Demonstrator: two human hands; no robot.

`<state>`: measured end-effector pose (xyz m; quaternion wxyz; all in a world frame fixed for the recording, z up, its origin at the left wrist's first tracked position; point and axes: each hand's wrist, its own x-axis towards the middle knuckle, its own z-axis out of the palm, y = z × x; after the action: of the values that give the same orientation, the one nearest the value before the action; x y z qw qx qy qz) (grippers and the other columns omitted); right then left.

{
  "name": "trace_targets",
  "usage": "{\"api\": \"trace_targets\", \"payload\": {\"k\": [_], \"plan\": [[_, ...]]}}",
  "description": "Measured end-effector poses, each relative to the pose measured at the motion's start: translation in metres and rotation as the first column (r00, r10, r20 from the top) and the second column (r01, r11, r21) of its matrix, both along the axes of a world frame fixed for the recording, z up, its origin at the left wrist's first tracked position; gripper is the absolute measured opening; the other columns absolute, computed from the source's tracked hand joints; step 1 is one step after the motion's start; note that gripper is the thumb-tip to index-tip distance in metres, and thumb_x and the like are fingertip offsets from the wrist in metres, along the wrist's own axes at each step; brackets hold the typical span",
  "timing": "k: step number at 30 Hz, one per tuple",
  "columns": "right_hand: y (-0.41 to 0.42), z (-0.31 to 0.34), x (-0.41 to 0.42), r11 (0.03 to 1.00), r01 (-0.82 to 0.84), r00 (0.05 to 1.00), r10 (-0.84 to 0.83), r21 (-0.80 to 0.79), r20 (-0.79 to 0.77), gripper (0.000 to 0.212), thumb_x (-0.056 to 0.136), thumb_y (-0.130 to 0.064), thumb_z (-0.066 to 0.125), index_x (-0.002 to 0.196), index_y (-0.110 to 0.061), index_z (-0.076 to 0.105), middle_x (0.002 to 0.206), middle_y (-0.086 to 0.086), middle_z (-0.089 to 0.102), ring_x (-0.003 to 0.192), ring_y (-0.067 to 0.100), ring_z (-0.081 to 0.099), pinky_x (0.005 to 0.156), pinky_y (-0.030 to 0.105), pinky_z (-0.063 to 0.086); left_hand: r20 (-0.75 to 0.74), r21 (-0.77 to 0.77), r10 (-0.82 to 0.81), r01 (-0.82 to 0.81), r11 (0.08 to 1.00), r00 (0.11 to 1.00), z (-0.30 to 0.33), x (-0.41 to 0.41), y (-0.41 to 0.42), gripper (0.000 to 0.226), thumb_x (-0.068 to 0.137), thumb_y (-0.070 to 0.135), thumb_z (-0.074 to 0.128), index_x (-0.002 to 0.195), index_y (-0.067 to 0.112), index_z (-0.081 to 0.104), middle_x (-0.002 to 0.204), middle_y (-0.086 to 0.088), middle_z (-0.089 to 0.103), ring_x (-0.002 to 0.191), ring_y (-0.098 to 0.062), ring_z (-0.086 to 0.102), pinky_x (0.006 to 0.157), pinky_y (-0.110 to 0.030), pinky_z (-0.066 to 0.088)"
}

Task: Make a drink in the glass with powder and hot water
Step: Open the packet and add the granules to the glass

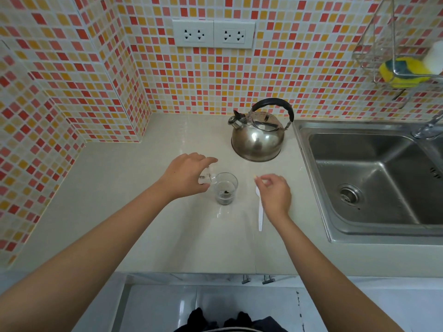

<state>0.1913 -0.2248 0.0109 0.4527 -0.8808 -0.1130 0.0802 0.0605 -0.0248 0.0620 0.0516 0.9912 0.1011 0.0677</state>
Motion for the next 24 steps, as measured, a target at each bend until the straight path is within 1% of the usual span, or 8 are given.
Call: {"api": "trace_targets", "payload": {"k": [2, 5, 11, 14, 16, 17, 20, 24], "plan": [[0.024, 0.028, -0.013, 0.973, -0.152, 0.980, 0.171, 0.175, -0.098, 0.036, 0.078, -0.047, 0.070, 0.092, -0.014, 0.072, 0.086, 0.005, 0.069, 0.075, 0.018, 0.064, 0.068, 0.032, 0.052, 0.091, -0.138, 0.067, -0.054, 0.989, 0.994, 0.003, -0.003, -0.006, 0.068, 0.072, 0.043, 0.068, 0.134, 0.030, 0.045, 0.112, 0.007, 0.066, 0.100, -0.016, 0.061, 0.084, -0.033, 0.049], [0.052, 0.057, -0.029, 0.924, -0.338, 0.883, 0.378, 0.180, -0.279, 0.046, 0.073, -0.050, 0.074, 0.098, -0.011, 0.071, 0.085, 0.005, 0.072, 0.051, 0.011, 0.061, 0.056, 0.022, 0.047, 0.228, -0.329, 0.174, -0.092, 0.940, 0.958, 0.007, -0.006, -0.021, 0.067, 0.069, 0.044, 0.072, 0.130, 0.032, 0.048, 0.108, 0.010, 0.065, 0.091, -0.009, 0.060, 0.081, -0.030, 0.050], [0.059, 0.071, -0.034, 0.876, -0.423, 0.806, 0.481, 0.234, -0.345, 0.013, 0.080, -0.001, 0.069, 0.093, -0.002, 0.067, 0.065, 0.014, 0.065, 0.035, 0.011, 0.057, 0.045, 0.014, 0.042, 0.307, -0.607, 0.340, -0.093, 0.789, 0.889, -0.005, -0.013, -0.037, 0.065, 0.066, 0.035, 0.080, 0.125, 0.032, 0.052, 0.101, 0.012, 0.058, 0.082, -0.002, 0.059, 0.074, -0.009, 0.045], [0.057, 0.073, -0.030, 0.858, -0.501, 0.813, 0.512, 0.114, -0.277, 0.013, 0.076, 0.001, 0.069, 0.081, -0.011, 0.068, 0.066, 0.009, 0.066, 0.043, 0.019, 0.056, 0.052, 0.021, 0.044, 0.249, -0.824, 0.441, -0.050, 0.565, 0.862, -0.013, -0.014, -0.037, 0.060, 0.061, 0.021, 0.087, 0.116, 0.027, 0.062, 0.092, 0.006, 0.066, 0.083, -0.004, 0.064, 0.083, -0.008, 0.045], [0.055, 0.073, -0.028, 0.848, -0.530, 0.822, 0.521, 0.026, -0.229, 0.011, 0.076, -0.002, 0.072, 0.076, -0.013, 0.068, 0.064, 0.002, 0.065, 0.044, 0.016, 0.056, 0.046, 0.018, 0.040, 0.194, -0.930, 0.478, 0.006, 0.368, 0.856, -0.014, -0.015, -0.034, 0.034, 0.068, 0.011, 0.082, 0.098, 0.023, 0.070, 0.084, 0.001, 0.070, 0.079, -0.009, 0.066, 0.084, -0.022, 0.051], [0.054, 0.073, -0.028, 0.844, -0.537, 0.823, 0.523, 0.001, -0.223, 0.010, 0.076, -0.004, 0.073, 0.075, -0.012, 0.069, 0.061, 0.001, 0.065, 0.044, 0.014, 0.057, 0.043, 0.016, 0.038, 0.177, -0.944, 0.471, 0.014, 0.328, 0.864, -0.015, -0.016, -0.032, 0.022, 0.073, 0.008, 0.079, 0.089, 0.022, 0.072, 0.081, -0.001, 0.071, 0.076, -0.010, 0.066, 0.081, -0.025, 0.051], [0.053, 0.072, -0.028, 0.836, -0.549, 0.810, 0.531, -0.005, -0.250, 0.003, 0.080, -0.003, 0.070, 0.083, -0.004, 0.071, 0.057, 0.007, 0.064, 0.047, 0.013, 0.058, 0.049, 0.017, 0.040, 0.146, -0.941, 0.410, -0.003, 0.339, 0.900, -0.014, -0.016, -0.028, 0.011, 0.081, 0.007, 0.071, 0.078, 0.018, 0.072, 0.077, -0.007, 0.071, 0.070, -0.009, 0.065, 0.075, -0.023, 0.050], [0.052, 0.076, -0.027, 0.801, -0.596, 0.765, 0.586, 0.048, -0.267, 0.014, 0.085, -0.003, 0.065, 0.094, 0.005, 0.071, 0.074, 0.021, 0.068, 0.056, 0.021, 0.062, 0.052, 0.022, 0.047, 0.129, -0.940, 0.409, -0.020, 0.341, 0.904, -0.010, -0.016, -0.028, 0.010, 0.084, 0.008, 0.067, 0.077, 0.016, 0.068, 0.073, -0.007, 0.068, 0.067, -0.010, 0.063, 0.071, -0.020, 0.049]]}}
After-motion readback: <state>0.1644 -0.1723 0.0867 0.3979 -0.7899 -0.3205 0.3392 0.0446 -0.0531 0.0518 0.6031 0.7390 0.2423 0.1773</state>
